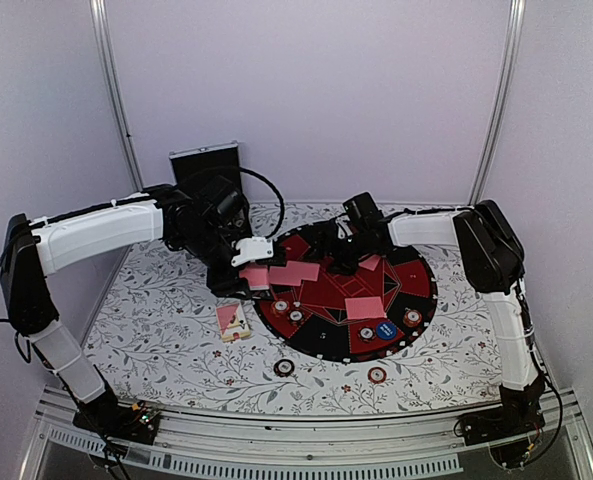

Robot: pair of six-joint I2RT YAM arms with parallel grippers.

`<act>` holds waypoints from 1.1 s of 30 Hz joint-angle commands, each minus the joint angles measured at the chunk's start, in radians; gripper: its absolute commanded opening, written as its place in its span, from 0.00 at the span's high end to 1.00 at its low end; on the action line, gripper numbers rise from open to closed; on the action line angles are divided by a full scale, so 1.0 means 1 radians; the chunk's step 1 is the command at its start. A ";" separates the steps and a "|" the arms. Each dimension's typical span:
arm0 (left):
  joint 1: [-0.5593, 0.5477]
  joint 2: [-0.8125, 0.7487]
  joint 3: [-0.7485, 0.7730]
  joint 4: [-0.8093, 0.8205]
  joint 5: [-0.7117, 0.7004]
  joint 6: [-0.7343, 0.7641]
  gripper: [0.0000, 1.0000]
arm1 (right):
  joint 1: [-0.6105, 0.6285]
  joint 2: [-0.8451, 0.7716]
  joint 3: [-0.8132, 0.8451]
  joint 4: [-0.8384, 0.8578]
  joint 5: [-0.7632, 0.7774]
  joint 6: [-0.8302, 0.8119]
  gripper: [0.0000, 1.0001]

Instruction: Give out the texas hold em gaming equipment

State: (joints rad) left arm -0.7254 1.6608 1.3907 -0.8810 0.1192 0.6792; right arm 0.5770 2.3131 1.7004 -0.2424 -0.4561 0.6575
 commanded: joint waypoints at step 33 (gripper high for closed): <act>0.006 -0.012 0.030 -0.010 0.002 -0.003 1.00 | 0.070 0.183 0.079 0.160 -0.254 0.180 0.19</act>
State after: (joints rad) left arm -0.7254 1.6608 1.3922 -0.8890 0.1184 0.6796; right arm 0.6243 2.4401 1.7847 -0.0547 -0.6796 0.8047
